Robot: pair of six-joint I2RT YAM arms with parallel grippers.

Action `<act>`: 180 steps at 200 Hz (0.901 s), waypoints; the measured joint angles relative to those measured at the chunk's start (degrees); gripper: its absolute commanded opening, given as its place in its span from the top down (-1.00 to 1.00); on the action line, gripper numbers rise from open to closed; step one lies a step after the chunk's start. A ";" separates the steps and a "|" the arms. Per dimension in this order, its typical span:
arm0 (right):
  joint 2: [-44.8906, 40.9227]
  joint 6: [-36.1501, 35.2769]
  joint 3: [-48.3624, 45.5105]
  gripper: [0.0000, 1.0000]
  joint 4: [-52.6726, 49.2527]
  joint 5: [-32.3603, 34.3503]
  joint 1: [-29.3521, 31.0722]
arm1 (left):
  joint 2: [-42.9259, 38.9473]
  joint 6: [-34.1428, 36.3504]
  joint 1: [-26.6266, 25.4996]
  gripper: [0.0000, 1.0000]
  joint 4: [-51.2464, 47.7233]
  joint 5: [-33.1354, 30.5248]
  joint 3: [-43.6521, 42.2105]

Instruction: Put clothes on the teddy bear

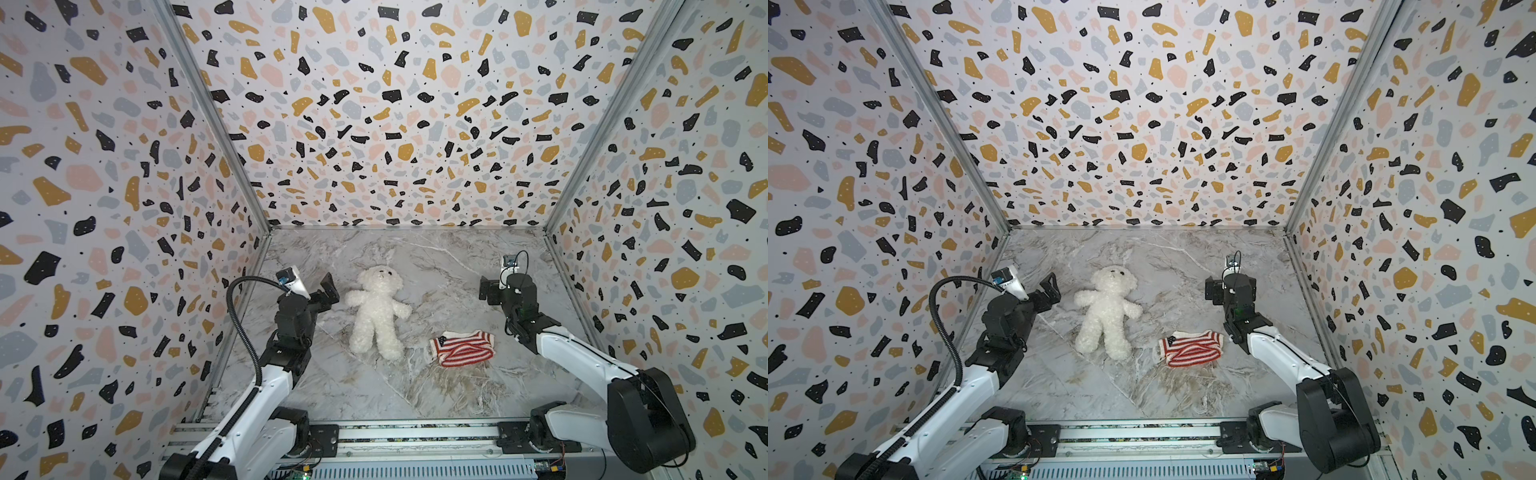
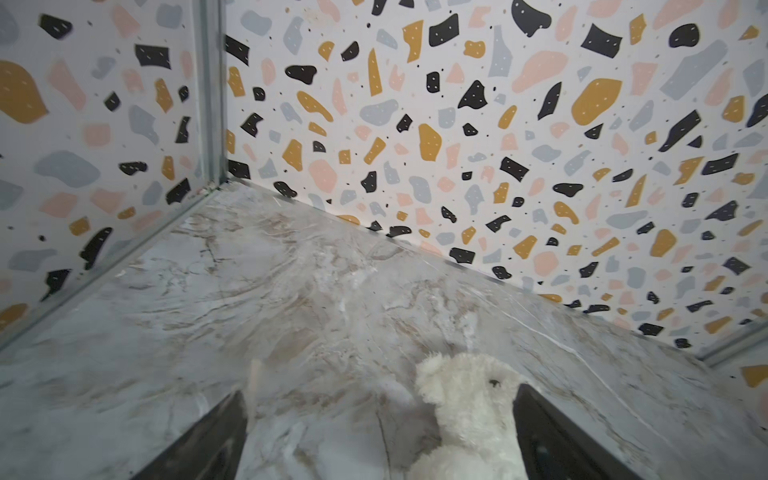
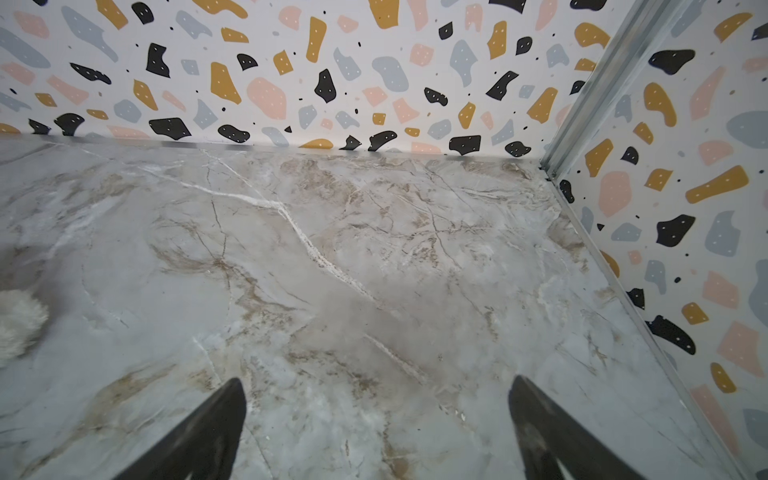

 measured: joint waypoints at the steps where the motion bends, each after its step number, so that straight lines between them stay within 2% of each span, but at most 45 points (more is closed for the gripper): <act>1: 0.02 0.09 0.20 -0.98 -0.44 -0.11 0.33 | 0.00 -0.17 0.00 -1.00 -0.20 0.31 0.11; 47: 2.12 4.31 2.69 -0.98 -13.18 -8.07 7.91 | 3.28 -8.74 -1.01 -1.00 -9.77 12.15 6.23; 71: 2.67 6.27 2.71 -0.98 -18.18 -11.02 11.98 | 6.75 -11.28 -2.01 -1.00 -16.76 14.56 9.40; 98: 2.67 8.07 2.54 -0.98 -21.79 -13.18 16.98 | 10.16 -11.28 -6.03 -1.00 -23.04 13.35 13.14; 120: 2.49 9.07 1.25 -0.98 -22.84 -15.04 18.43 | 11.37 -10.19 -10.23 -1.00 -26.99 11.91 15.39; 180: -0.85 10.75 -2.56 -0.98 -26.56 -18.62 19.89 | 23.10 -6.51 -19.87 -0.98 -35.87 0.57 22.64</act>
